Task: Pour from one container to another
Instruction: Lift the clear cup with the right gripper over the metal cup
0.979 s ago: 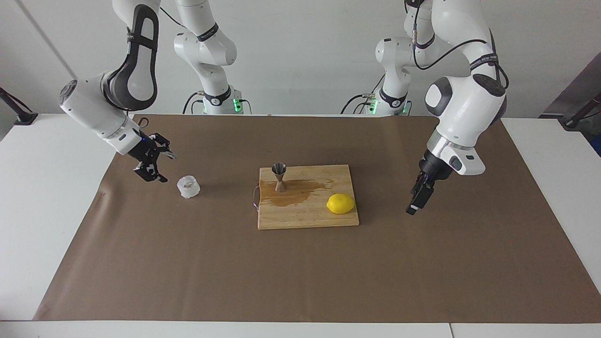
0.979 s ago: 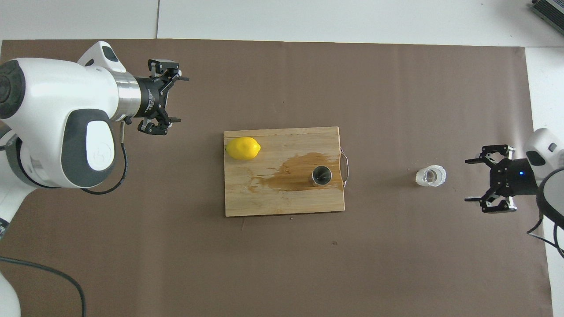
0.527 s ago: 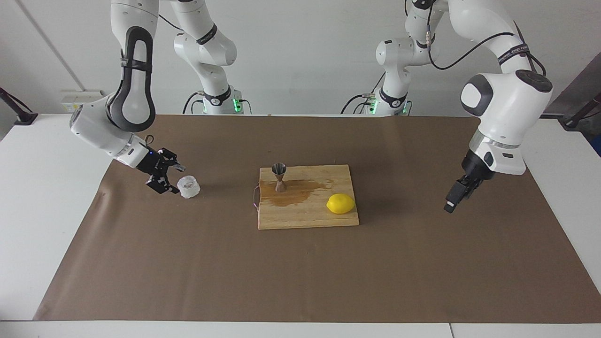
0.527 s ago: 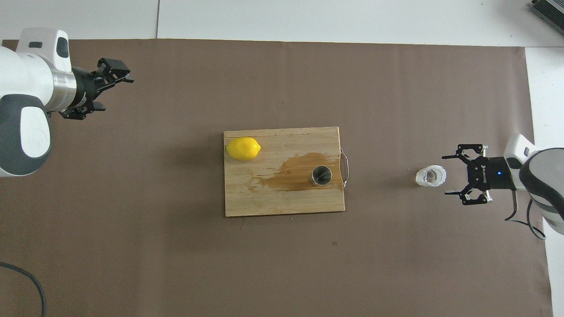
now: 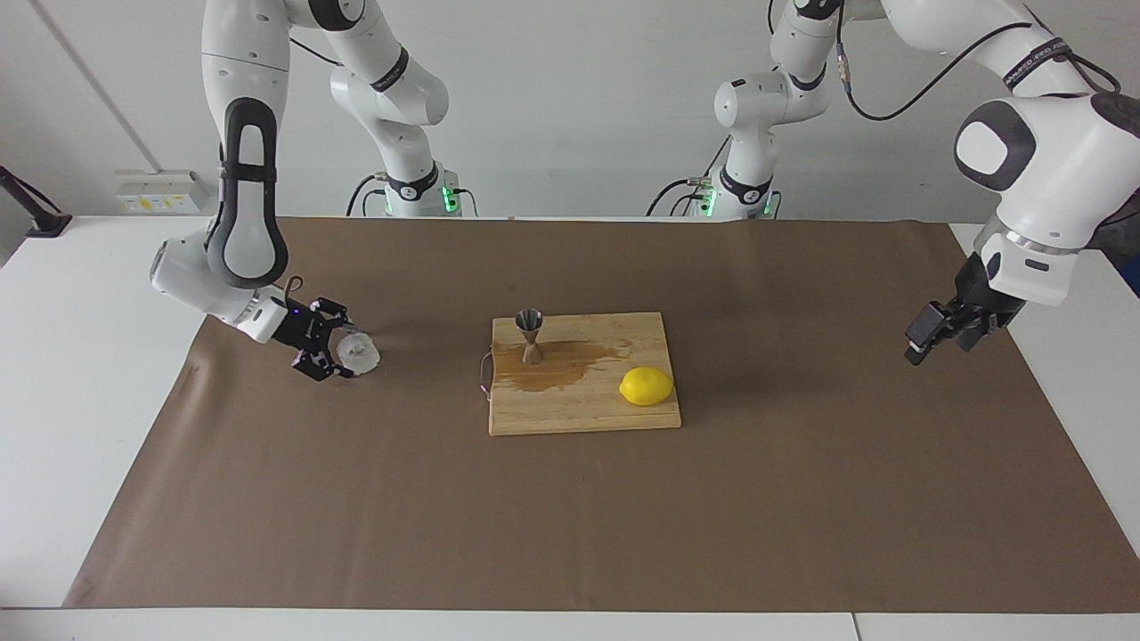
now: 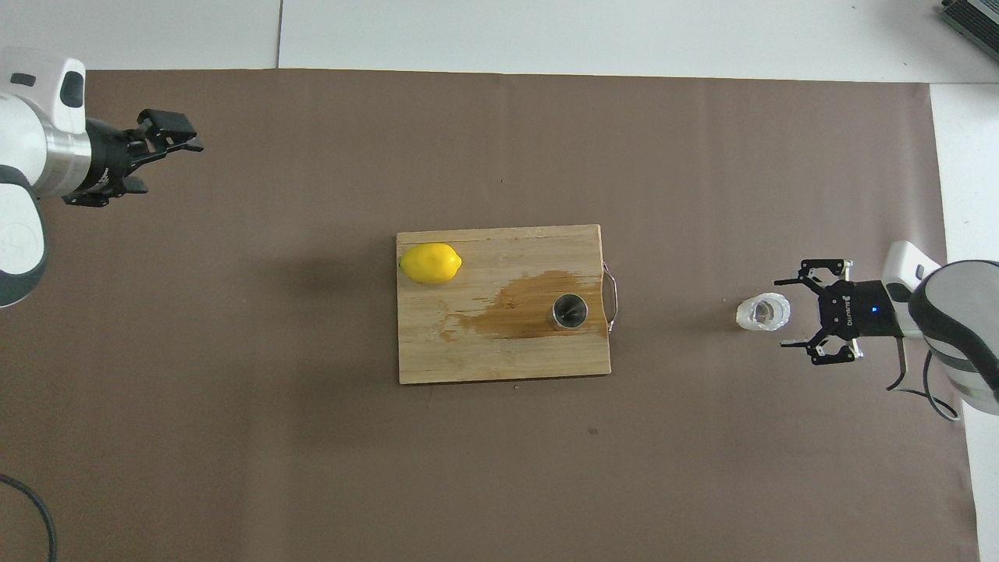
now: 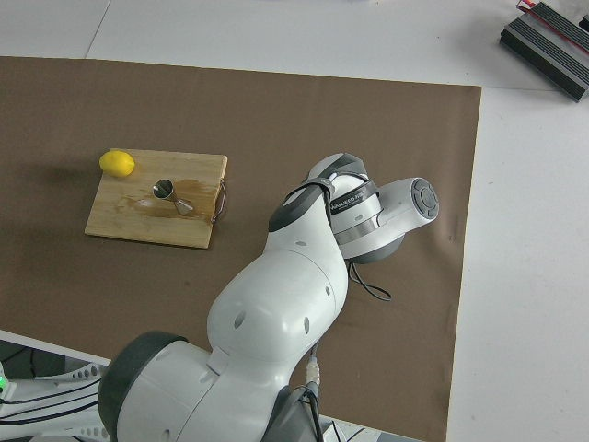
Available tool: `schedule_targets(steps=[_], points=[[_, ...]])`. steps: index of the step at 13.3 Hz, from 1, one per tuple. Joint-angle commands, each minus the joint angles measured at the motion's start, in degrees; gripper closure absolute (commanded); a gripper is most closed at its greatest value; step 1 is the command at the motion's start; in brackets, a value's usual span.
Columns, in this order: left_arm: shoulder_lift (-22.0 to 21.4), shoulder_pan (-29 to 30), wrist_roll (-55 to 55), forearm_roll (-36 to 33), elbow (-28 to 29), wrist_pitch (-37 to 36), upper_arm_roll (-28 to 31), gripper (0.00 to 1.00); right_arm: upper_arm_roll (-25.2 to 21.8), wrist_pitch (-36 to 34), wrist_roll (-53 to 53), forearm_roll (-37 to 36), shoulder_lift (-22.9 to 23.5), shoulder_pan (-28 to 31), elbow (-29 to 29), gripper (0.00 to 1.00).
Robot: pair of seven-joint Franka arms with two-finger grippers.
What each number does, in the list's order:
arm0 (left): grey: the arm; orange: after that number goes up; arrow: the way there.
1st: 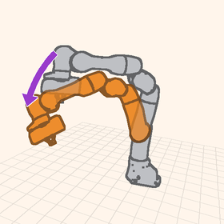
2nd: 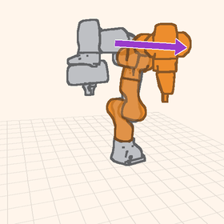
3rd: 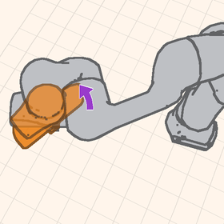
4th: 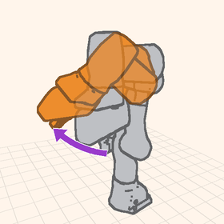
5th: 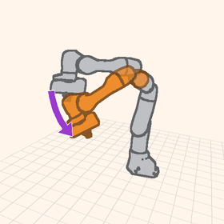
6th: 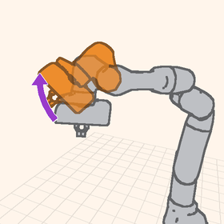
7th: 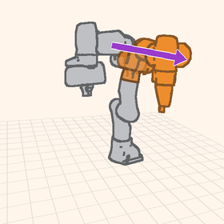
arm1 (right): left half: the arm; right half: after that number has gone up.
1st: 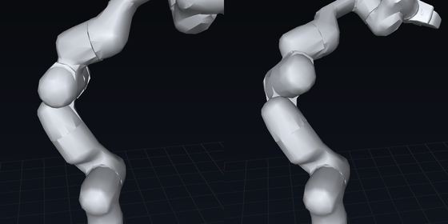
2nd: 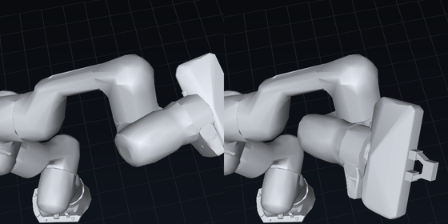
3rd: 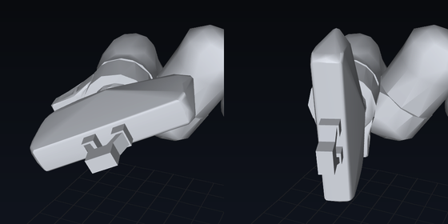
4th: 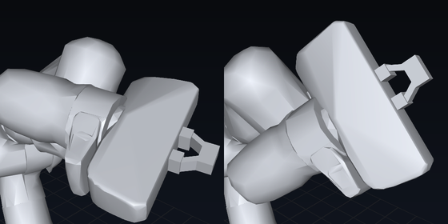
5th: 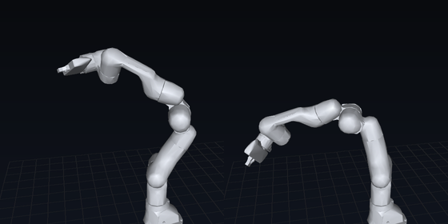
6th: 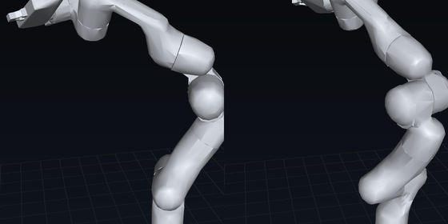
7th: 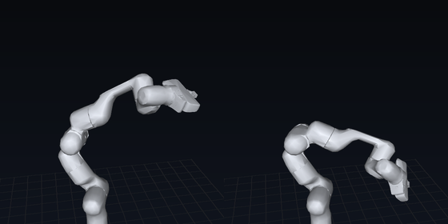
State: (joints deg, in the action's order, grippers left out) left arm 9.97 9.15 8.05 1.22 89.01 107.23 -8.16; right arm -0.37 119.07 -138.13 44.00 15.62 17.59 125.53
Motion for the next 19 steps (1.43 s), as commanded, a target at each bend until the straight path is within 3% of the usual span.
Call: schedule_targets(steps=[1,3,5,9,13,16,19], points=[[-4.15,-2.63,-4.00,-2.01,-1.21,-7.01,-0.19,0.00,0.54,-1.03,-1.18,2.58,-0.06,0.16,-0.20,0.31],[-6.54,-3.87,-6.46,-2.96,-1.29,-11.67,-0.19,0.00,0.54,-1.30,-1.18,4.07,-0.15,0.08,-0.20,0.62],[-7.86,-5.10,-9.19,-4.20,-1.21,-15.28,-0.19,0.00,0.80,-1.56,-1.18,4.87,-0.41,0.08,-0.29,1.00],[-9.97,-5.55,-8.41,-3.94,2.13,-14.42,-0.54,0.00,1.16,-1.30,3.55,5.92,-4.18,-2.73,-0.38,1.00],[-10.59,-4.84,-5.07,1.05,2.74,-17.40,-0.02,0.00,1.16,-0.51,16.10,5.05,-9.19,-9.04,-1.07,1.00],[-12.34,-4.84,-4.10,1.25,6.17,-15.39,0.25,0.00,1.16,4.49,26.03,4.43,-11.84,-14.94,-1.60,1.00],[-12.35,-5.71,-3.92,1.07,6.09,-15.65,0.16,0.00,1.24,5.91,39.81,-4.41,-11.84,-20.29,-5.89,1.00]])
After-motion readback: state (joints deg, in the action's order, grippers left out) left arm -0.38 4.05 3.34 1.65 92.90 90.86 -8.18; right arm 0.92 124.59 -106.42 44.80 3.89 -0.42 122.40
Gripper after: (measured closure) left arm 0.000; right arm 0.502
